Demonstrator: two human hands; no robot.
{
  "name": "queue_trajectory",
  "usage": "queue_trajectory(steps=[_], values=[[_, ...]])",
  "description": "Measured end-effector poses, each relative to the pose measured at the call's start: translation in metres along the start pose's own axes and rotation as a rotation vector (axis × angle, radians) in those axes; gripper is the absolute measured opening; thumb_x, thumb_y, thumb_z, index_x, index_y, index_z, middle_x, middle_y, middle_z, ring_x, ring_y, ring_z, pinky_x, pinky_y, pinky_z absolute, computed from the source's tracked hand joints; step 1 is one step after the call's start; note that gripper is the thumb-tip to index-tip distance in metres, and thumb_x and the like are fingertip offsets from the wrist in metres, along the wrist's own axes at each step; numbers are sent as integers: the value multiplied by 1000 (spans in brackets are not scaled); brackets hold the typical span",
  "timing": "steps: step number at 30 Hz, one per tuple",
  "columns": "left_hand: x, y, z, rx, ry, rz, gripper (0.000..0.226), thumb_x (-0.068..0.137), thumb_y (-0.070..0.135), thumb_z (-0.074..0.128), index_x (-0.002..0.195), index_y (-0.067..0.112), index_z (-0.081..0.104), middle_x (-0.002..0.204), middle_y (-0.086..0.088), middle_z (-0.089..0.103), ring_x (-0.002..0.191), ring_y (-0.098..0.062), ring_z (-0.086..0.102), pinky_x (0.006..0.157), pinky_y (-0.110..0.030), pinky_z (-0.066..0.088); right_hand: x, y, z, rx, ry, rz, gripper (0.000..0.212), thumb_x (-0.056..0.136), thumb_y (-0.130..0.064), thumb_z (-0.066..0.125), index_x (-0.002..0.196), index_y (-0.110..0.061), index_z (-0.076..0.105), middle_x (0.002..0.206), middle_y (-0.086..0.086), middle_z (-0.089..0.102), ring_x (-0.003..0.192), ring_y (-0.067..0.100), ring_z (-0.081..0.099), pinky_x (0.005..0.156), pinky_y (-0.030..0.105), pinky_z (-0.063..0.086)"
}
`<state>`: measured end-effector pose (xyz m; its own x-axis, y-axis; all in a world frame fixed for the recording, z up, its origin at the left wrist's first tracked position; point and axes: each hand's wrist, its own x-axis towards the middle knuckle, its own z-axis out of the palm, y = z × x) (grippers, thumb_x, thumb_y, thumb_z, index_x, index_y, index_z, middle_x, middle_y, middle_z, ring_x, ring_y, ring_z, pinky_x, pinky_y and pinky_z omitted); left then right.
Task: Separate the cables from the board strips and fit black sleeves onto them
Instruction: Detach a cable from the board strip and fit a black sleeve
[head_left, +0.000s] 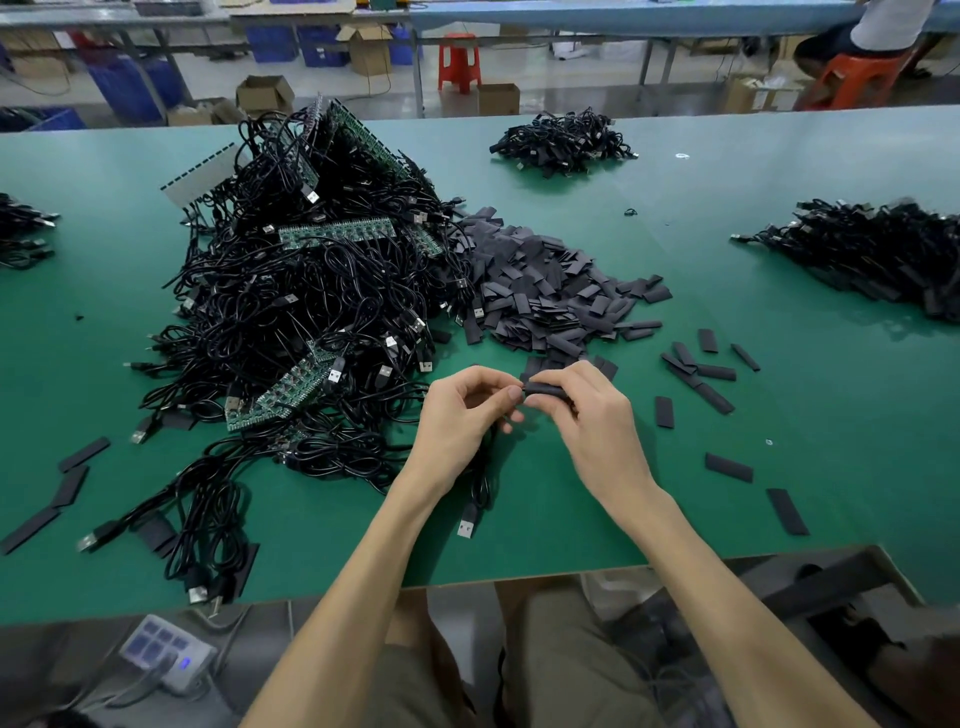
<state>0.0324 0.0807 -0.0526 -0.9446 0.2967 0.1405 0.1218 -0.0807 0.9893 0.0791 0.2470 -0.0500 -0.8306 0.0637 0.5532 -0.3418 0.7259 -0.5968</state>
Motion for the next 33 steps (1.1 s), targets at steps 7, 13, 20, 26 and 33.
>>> queue_trajectory(steps=[7,13,20,26,33], values=[[1,-2,1,78,18,-15,4,92,7,73,94,4,75,77,-16,73,66,-27,66,65,-34,56,7,4,-8,584,-30,387,23,79,-6,86,94,-21,77,80,-6,74,68,7,64,65,21,54],[1,-1,1,84,16,-23,3,92,7,74,93,7,76,78,-10,75,67,-22,69,64,-29,57,9,11,-9,762,-59,403,20,80,-3,83,93,-17,78,76,3,74,62,15,63,62,24,55],[0,1,2,73,-2,-36,6,90,9,76,93,4,75,79,-14,75,64,-21,68,63,-29,57,9,17,-6,811,-54,445,10,86,-8,78,95,-13,78,76,6,75,63,15,64,60,24,55],[-1,2,3,178,-37,-25,11,92,29,76,91,18,78,73,3,73,64,-11,63,65,-27,48,13,22,-12,1009,190,632,8,98,-6,66,100,-5,74,73,2,70,62,10,57,57,20,48],[-6,8,8,347,-249,-19,17,95,36,72,88,22,77,72,4,72,56,-9,55,56,-22,42,14,21,-15,1127,267,705,9,96,-8,68,102,-3,72,72,1,67,64,10,57,59,21,48]])
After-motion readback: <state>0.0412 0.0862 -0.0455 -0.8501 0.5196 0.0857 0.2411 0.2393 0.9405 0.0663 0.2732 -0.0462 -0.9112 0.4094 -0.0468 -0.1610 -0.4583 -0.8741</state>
